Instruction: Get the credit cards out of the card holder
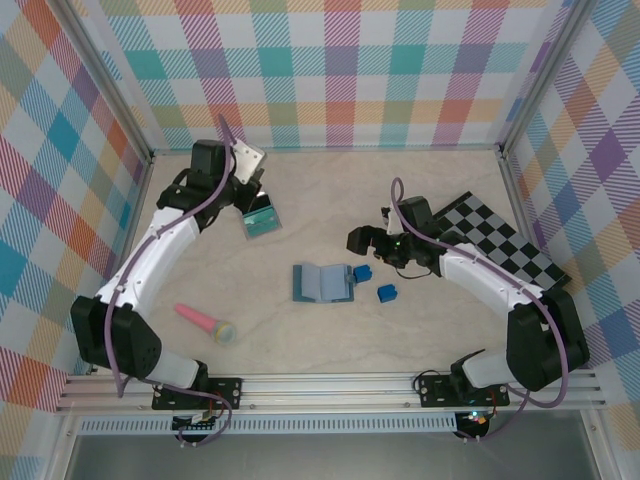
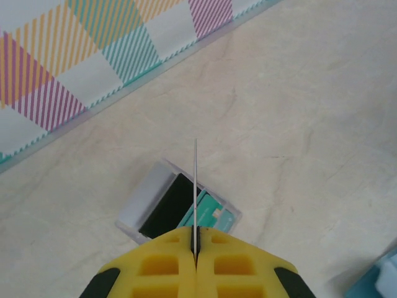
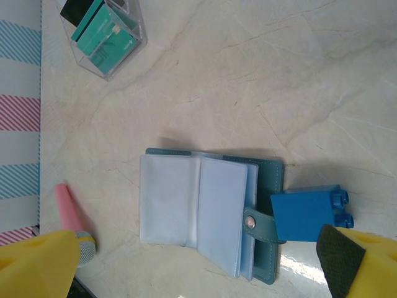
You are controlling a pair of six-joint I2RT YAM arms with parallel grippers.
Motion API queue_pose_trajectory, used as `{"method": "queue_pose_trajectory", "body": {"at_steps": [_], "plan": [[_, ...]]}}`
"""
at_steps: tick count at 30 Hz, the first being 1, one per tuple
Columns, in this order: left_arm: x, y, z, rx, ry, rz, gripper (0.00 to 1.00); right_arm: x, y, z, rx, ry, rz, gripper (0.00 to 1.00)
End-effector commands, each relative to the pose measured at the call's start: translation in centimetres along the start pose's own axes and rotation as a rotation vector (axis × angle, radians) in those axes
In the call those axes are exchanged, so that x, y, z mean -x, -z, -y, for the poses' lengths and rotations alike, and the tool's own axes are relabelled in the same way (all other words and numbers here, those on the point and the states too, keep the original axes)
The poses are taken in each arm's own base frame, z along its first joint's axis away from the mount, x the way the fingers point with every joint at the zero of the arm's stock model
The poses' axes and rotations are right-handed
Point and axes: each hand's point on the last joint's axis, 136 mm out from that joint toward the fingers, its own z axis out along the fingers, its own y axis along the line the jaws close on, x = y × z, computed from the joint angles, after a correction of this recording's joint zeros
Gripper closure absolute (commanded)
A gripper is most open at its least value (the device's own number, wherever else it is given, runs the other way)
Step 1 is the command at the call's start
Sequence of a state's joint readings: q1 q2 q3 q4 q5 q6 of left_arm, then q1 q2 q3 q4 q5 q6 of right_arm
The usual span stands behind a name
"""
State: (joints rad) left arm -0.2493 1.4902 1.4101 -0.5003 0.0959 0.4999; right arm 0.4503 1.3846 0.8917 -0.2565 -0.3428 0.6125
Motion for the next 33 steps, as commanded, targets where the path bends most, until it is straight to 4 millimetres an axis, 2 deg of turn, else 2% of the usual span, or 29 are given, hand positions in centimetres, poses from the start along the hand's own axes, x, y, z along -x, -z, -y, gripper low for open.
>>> {"method": "queue_pose_trajectory", "body": {"at_steps": [1, 7, 12, 17, 22, 28, 33], "plan": [[-0.8, -2.2, -0.1, -0.105, -0.208, -0.025, 1.0, -0.7, 0.3, -0.2, 0.027, 0.011, -0.027, 0.0], [-2.4, -5.9, -1.9, -0.168, -0.289, -0.099, 1.0, -0.8, 0.7, -0.2, 0.022, 0.007, -0.021, 0.0], [-4.7, -8.8, -1.7, -0.242, -0.388, -0.195, 1.0, -1.0, 0.7, 0.1, 0.009, -0.006, -0.025, 0.0], [-6.8, -11.2, -2.4, -0.217, -0.416, -0.255, 1.0, -0.6, 0.9, 0.0, -0.002, -0.015, -0.013, 0.0], [-7.9, -12.3, -2.5, -0.221, -0.44, -0.281, 1.0, -0.4, 0.9, -0.2, 0.001, -0.017, -0.016, 0.0], [-8.5, -12.4, -1.5, -0.282, -0.458, -0.291, 1.0, -0.7, 0.8, 0.0, 0.0, -0.023, -0.024, 0.0], [-9.5, -12.9, -2.0, -0.268, -0.479, -0.338, 1.0, -0.8, 0.8, 0.0, 0.004, -0.029, -0.024, 0.0]]}}
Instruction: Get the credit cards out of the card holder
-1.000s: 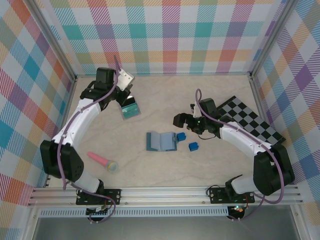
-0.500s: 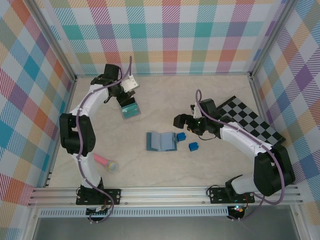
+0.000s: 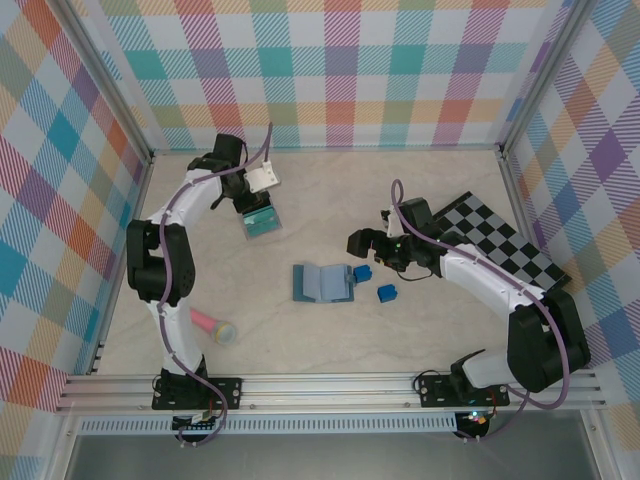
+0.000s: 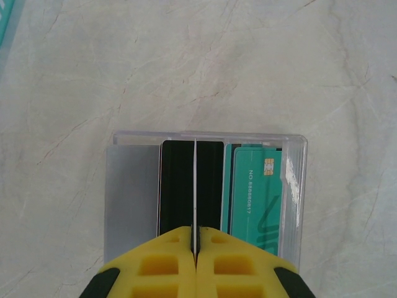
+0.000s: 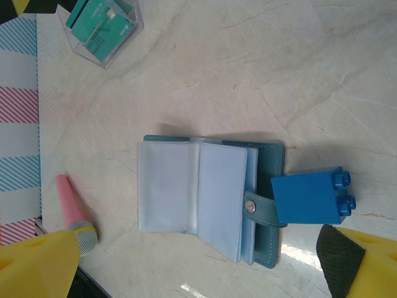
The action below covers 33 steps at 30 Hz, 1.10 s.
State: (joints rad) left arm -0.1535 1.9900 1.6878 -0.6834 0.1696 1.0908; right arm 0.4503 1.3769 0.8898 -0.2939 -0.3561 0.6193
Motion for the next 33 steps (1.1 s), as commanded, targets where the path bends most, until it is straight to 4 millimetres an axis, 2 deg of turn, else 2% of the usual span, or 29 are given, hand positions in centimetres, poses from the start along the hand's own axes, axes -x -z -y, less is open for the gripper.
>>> {"method": "queue_pose_trajectory", "body": {"at_steps": [1, 11, 14, 18, 25, 29, 33], "plan": [[-0.9, -0.5, -0.2, -0.015, -0.024, -0.038, 1.0, 0.0, 0.7, -0.2, 0.01, -0.01, 0.005, 0.0], [-1.8, -2.0, -0.1, -0.037, -0.03, -0.082, 1.0, -0.2, 0.9, -0.1, 0.003, -0.01, 0.006, 0.0], [-1.9, -2.4, -0.8, -0.004, -0.005, -0.092, 0.99, -0.2, 0.9, -0.2, 0.004, -0.011, 0.004, 0.0], [-1.6, -2.3, -1.5, 0.023, 0.013, -0.081, 0.89, -0.1, 0.8, -0.2, 0.007, -0.011, 0.004, 0.0], [-1.2, -2.2, -2.7, 0.073, 0.042, -0.072, 0.78, -0.1, 0.7, -0.3, 0.01, -0.012, 0.001, 0.0], [-0.2, -1.3, -3.7, 0.12, 0.081, -0.031, 0.77, -0.1, 0.7, -0.3, 0.008, -0.013, 0.0, 0.0], [2.2, 1.2, -5.0, 0.178, 0.158, 0.075, 0.76, -0.2, 0.6, -0.2, -0.001, -0.013, -0.001, 0.0]]}}
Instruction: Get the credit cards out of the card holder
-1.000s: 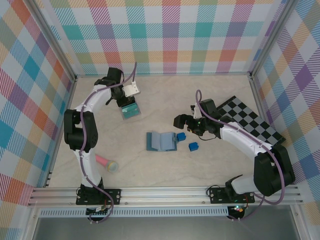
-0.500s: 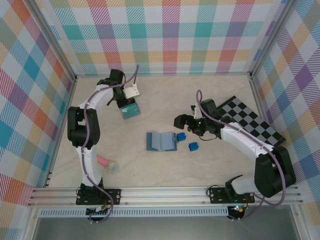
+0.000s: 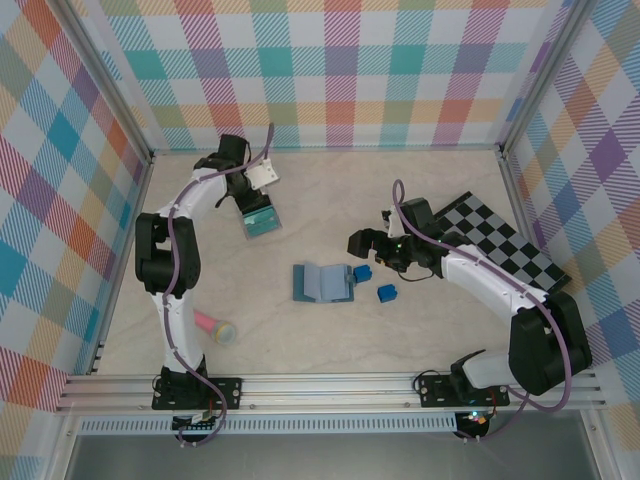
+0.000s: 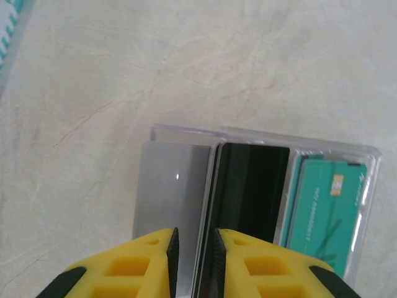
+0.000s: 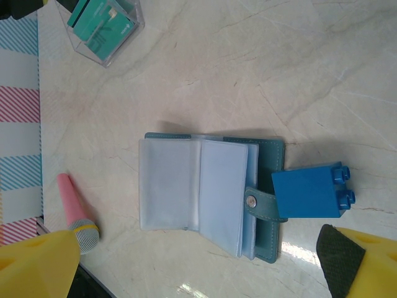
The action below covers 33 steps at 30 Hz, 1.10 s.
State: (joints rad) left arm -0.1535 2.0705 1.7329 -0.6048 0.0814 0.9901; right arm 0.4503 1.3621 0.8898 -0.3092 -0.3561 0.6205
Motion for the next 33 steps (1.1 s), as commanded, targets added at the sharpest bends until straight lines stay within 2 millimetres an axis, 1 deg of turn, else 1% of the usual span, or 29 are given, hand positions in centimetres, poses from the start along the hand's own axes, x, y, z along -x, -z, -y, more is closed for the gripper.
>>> {"method": "queue_pose_trajectory", "body": {"at_steps": [1, 4, 6, 9, 11, 12, 14, 17, 19, 20, 21, 22, 24, 27, 30, 33], "plan": [[3.6, 4.4, -2.9, 0.097, 0.1, 0.16, 0.75, -0.1, 0.3, -0.1, -0.007, -0.007, -0.001, 0.0], [5.7, 7.6, -3.8, 0.141, 0.211, 0.291, 0.73, -0.4, 0.0, -0.2, -0.041, 0.016, -0.008, 0.0], [6.6, 9.8, -4.3, 0.171, 0.313, 0.375, 0.71, -0.7, -0.5, -0.3, -0.074, 0.037, -0.021, 0.0], [7.1, 12.3, -4.2, 0.18, 0.505, 0.497, 0.68, -1.2, -1.4, -0.8, -0.125, 0.085, -0.038, 0.0], [6.8, 13.3, -3.5, 0.167, 0.622, 0.553, 0.65, -1.6, -2.0, -1.2, -0.161, 0.119, -0.053, 0.01], [6.5, 13.5, -3.0, 0.156, 0.677, 0.578, 0.63, -1.9, -2.4, -1.4, -0.184, 0.138, -0.063, 0.01], [5.6, 13.6, -2.0, 0.129, 0.793, 0.602, 0.6, -2.5, -3.2, -1.9, -0.219, 0.176, -0.088, 0.01], [3.5, 13.0, -0.2, 0.093, 0.974, 0.59, 0.56, -3.4, -4.7, -2.8, -0.244, 0.219, -0.13, 0.03], [1.8, 12.1, 1.4, 0.054, 1.104, 0.549, 0.47, -4.0, -5.8, -3.4, -0.247, 0.235, -0.162, 0.05], [1.5, 11.7, 2.7, 0.002, 1.135, 0.529, 0.43, -4.4, -6.5, -3.7, -0.245, 0.238, -0.182, 0.06], [1.2, 11.3, 4.2, -0.061, 1.162, 0.499, 0.34, -4.8, -7.2, -4.0, -0.239, 0.239, -0.203, 0.08], [0.7, 11.0, 5.1, -0.096, 1.202, 0.468, 0.32, -5.1, -7.8, -4.2, -0.235, 0.237, -0.226, 0.09], [-0.5, 10.1, 7.6, -0.172, 1.259, 0.375, 0.32, -5.7, -9.2, -4.6, -0.217, 0.218, -0.268, 0.13], [-2.6, 8.9, 10.4, -0.224, 1.32, 0.269, 0.33, -6.1, -10.7, -4.6, -0.206, 0.188, -0.308, 0.19], [-4.0, 8.3, 12.6, -0.266, 1.352, 0.219, 0.33, -6.1, -11.6, -4.5, -0.215, 0.173, -0.323, 0.23], [-4.9, 8.1, 14.1, -0.284, 1.364, 0.187, 0.34, -6.1, -12.3, -4.2, -0.227, 0.162, -0.334, 0.25]]}}
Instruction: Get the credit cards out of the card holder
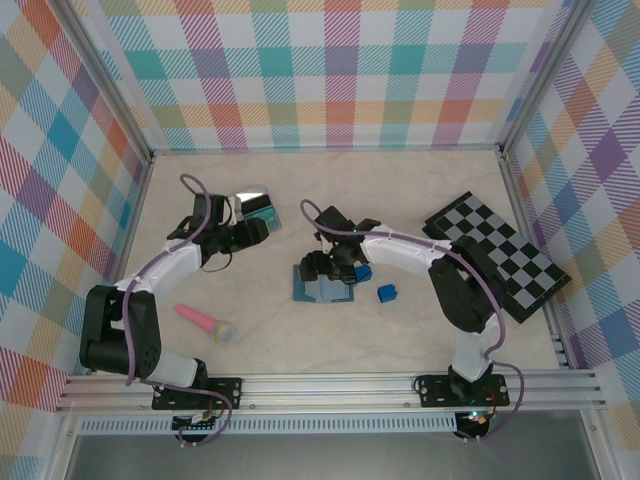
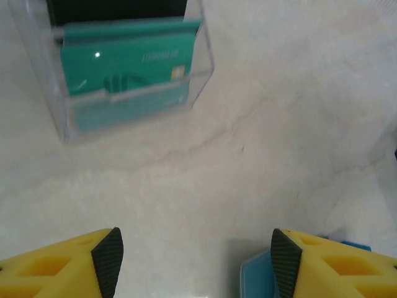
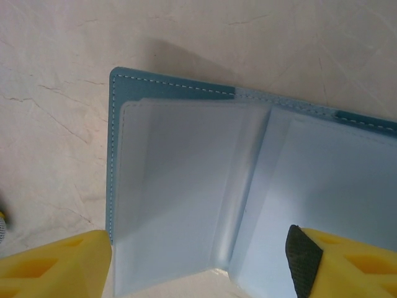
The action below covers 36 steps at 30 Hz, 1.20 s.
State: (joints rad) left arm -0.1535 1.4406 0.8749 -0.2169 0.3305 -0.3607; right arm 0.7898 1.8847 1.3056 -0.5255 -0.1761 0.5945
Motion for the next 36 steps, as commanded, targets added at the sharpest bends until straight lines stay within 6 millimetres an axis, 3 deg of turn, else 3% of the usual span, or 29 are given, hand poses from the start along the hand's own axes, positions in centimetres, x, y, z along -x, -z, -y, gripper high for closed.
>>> {"method": "queue_pose_trajectory", "body": {"at_steps": [1, 8, 14, 24, 27, 32, 36], "plan": [[-1.9, 0.6, -0.1, -0.018, 0.066, -0.047, 0.34, 0.3, 0.0, -0.8, 0.019, -0.019, -0.021, 0.25], [-3.6, 0.3, -0.9, -0.016, 0.086, -0.074, 0.35, 0.0, -1.2, -0.1, -0.003, -0.036, -0.044, 0.26], [-3.8, 0.0, -1.0, -0.014, 0.1, -0.087, 0.36, -0.3, -1.7, 0.6, -0.012, -0.042, -0.053, 0.47], [-3.7, 0.1, -0.9, -0.009, 0.106, -0.094, 0.37, -0.1, -1.8, 0.0, 0.057, -0.037, -0.045, 0.86], [-3.7, 0.1, -1.0, -0.007, 0.107, -0.094, 0.37, 0.1, -1.7, -0.6, 0.104, -0.035, -0.035, 0.93], [-3.7, 0.3, -0.9, -0.005, 0.113, -0.092, 0.37, 0.2, -1.8, -0.8, 0.184, -0.061, -0.042, 0.96], [-3.3, 0.7, -0.8, 0.001, 0.107, -0.071, 0.36, 0.5, -1.1, -0.9, 0.194, -0.071, -0.027, 0.84]]}}
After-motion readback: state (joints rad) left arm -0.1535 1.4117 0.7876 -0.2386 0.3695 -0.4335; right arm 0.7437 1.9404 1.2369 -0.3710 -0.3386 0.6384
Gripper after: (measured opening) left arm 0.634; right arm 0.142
